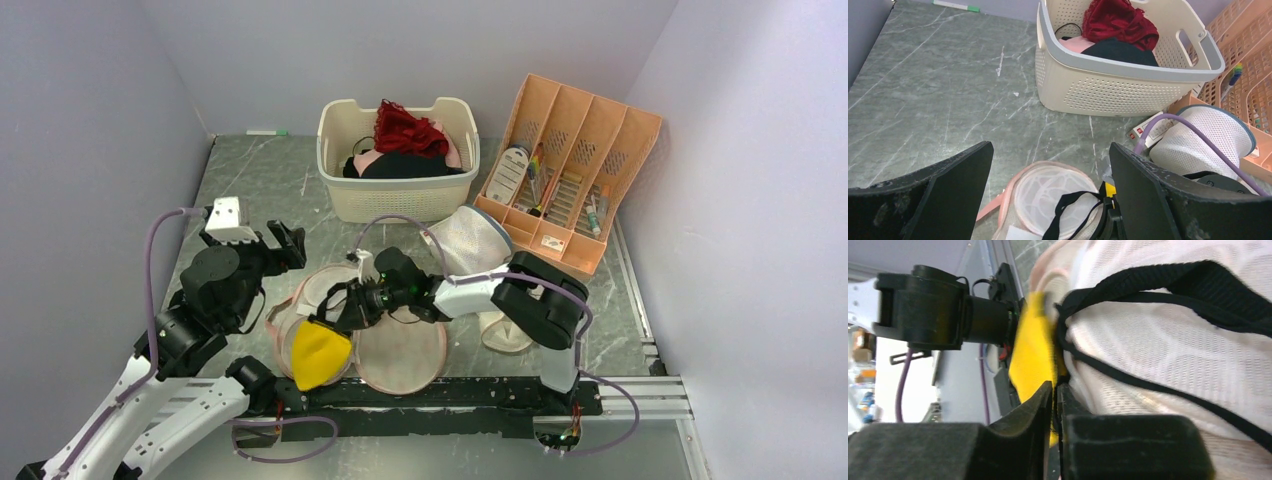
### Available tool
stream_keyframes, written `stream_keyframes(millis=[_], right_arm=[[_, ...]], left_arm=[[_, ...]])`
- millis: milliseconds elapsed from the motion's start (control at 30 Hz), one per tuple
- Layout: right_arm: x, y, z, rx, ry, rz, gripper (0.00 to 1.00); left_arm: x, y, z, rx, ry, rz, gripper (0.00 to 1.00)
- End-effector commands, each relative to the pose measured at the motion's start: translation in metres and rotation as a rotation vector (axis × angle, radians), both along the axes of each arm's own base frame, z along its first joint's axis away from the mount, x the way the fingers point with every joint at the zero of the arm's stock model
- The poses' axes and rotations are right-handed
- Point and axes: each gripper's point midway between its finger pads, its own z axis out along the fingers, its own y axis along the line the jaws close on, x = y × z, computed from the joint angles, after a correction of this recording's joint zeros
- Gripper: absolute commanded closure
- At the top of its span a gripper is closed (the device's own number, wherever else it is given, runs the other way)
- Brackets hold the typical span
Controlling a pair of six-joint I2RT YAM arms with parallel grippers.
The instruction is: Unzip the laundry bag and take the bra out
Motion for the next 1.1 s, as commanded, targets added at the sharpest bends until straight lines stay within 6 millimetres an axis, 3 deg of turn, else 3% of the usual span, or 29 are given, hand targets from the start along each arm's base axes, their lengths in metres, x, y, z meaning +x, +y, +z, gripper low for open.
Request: stream_keyframes(millis=[0,133,267,500,567,700,800,900,1000,1067], right_arm=[[0.007,0.004,0.032,0.109,0.043,-0.016,0.83],[0.015,-0.012,0.041,0.045,-0.018,-0.062,0.54],[0.034,-0.040,0.052,-0.098,-0.173,-0.144,0.39],[0.106,-0.135,0.054,-0.556,-0.501,-0.421,0.15],[0.120,-0.151,0.045,-0.626,-0.494,-0.442,0.15],[0.134,-0.165,0.018,-0.711,-0.438,-0.435,0.17],[0.142,-0.169,-0.004,-0.750,-0.390,-0.423,0.18],[0.143,-0.158,-0.020,-0.726,-0.362,-0.375,0.21],[0.139,-0.136,-0.034,-0.667,-0.319,-0.307,0.35],[0.137,-0.122,-0.033,-0.612,-0.302,-0.277,0.56]], left_arm=[[0.002,0.004,0.006,-0.002,-0.007,0.025,0.02],[0.002,0.004,0.006,0.000,-0.006,0.023,0.02],[0.003,0.003,0.004,0.003,-0.001,0.020,0.02],[0.004,-0.001,0.004,0.004,0.001,0.004,0.02],[0.005,-0.002,0.003,0.006,0.005,0.004,0.02],[0.006,-0.001,0.001,0.011,0.015,0.010,0.02],[0.006,-0.002,0.000,0.011,0.015,0.008,0.02],[0.006,-0.003,0.000,0.011,0.015,0.004,0.02],[0.007,-0.003,0.000,0.013,0.019,0.003,0.02],[0.006,-0.003,-0.001,0.014,0.020,0.004,0.02]])
